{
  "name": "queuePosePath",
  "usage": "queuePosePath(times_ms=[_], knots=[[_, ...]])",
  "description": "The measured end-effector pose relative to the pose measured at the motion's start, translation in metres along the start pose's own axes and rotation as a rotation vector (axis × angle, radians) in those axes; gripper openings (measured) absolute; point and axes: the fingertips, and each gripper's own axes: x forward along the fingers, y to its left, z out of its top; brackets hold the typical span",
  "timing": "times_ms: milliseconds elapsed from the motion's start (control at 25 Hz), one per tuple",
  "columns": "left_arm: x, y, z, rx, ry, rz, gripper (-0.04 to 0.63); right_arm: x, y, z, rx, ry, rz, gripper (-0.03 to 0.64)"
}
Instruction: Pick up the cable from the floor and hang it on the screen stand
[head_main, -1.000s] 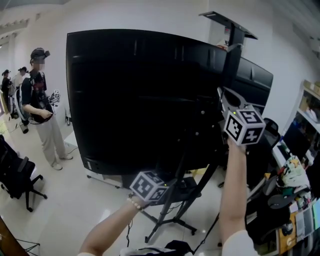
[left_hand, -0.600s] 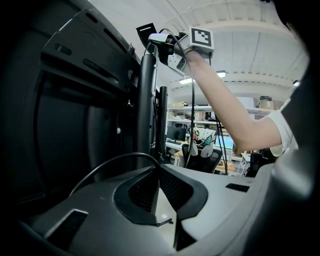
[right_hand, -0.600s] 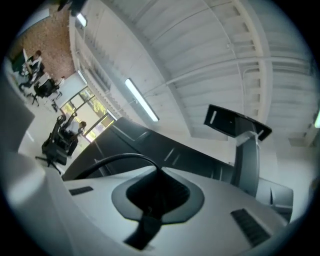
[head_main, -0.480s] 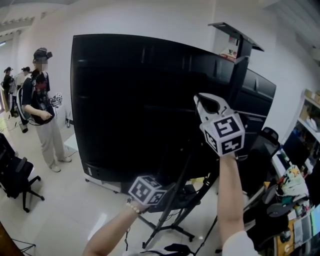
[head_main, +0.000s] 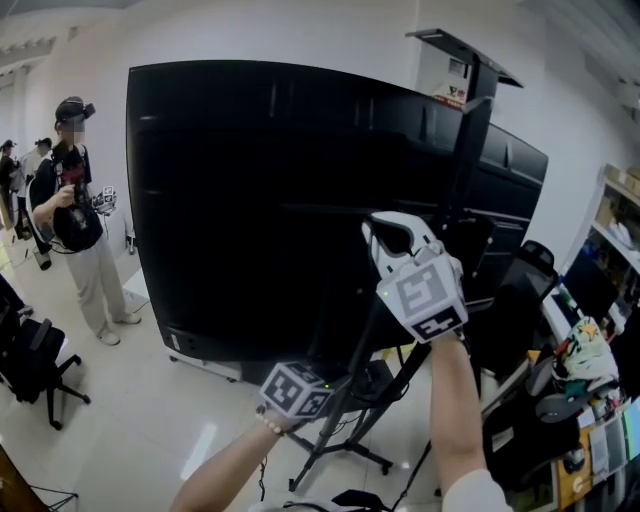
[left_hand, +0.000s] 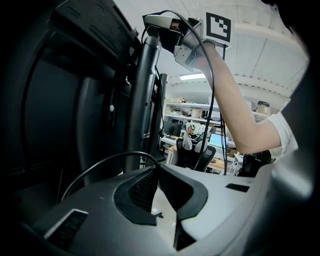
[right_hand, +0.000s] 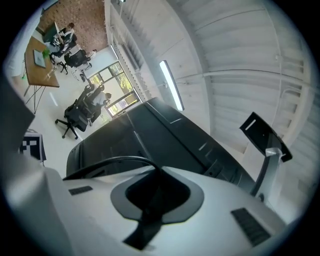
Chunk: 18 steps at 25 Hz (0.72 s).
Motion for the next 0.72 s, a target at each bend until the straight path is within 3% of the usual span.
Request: queuePosePath(times_ms=[320,400,720], knots=[[0.01,-0.008,-0.027,-0.04,0.029,0.017,0.016,-0.022,0.01,-0.026,0.063,-0.027,-0.023,0.079],[0.014,-0.013,-0.035,-0.052,0.038,0.028,0.016,-0.03,0.013,-0.035,0.076,-0.034,-0.022,0.123],[0.024,-0.033,-0.074,-0.143,0.05,0.102,0.017,-0.08,0.019,-0.069,0.194,-0.048,-0.015,0.123]])
